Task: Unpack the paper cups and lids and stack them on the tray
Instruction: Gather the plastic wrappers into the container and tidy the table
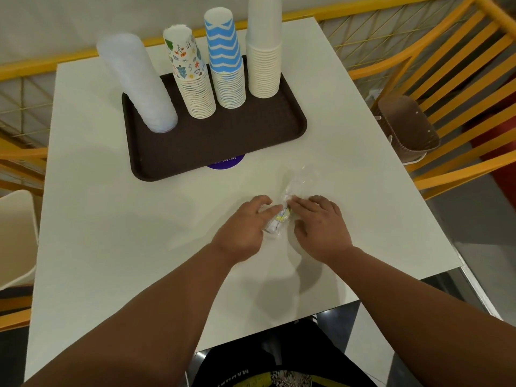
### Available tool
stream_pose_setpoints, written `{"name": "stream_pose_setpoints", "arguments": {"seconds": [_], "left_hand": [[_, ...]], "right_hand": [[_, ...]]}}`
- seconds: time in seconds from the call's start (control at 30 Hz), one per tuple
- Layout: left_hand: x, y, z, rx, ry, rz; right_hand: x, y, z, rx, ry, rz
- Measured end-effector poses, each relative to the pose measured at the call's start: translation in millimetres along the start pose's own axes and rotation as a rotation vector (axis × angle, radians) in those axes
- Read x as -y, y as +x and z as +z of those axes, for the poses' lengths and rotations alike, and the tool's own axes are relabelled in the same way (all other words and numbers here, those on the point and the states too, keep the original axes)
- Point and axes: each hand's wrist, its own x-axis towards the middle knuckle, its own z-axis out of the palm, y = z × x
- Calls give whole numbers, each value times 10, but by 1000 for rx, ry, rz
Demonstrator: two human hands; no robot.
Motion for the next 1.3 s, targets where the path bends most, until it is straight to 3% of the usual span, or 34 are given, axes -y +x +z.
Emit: {"name": "stream_pose_setpoints", "arguments": {"seconds": [0.13,0.23,0.33,0.4,0.57,0.7,0.87,0.97,1.17,1.3], "left_hand": [[-67,70,51,-44,163,193],[-88,98,86,-72,102,315],[-192,128,37,31,-72,108],[-288,202,-6,6,-143,-35],[-485,462,-43,-149,-343,-304],[-532,488,15,-299,-284,-444],[-595,390,121,-349,-57,-496],[-648,444,154,-262,-16,-544],[-733,697,28,-10,-180,-684],[-659,665,-80,-37,-494,-698]], "right_hand": [[-12,-15,-35,59,45,-15],[-66,-112,-1,84,50,-91],[-87,-171,35,24,118,-79],[-54,-117,6,-52,190,-29],[59,138,-110,3,410,366],[110,276,-139,68,343,500],[124,326,-181,87,309,534],[156,358,-196,106,333,595],[136,397,-185,144,315,605],[103,348,-217,24,615,671]]}}
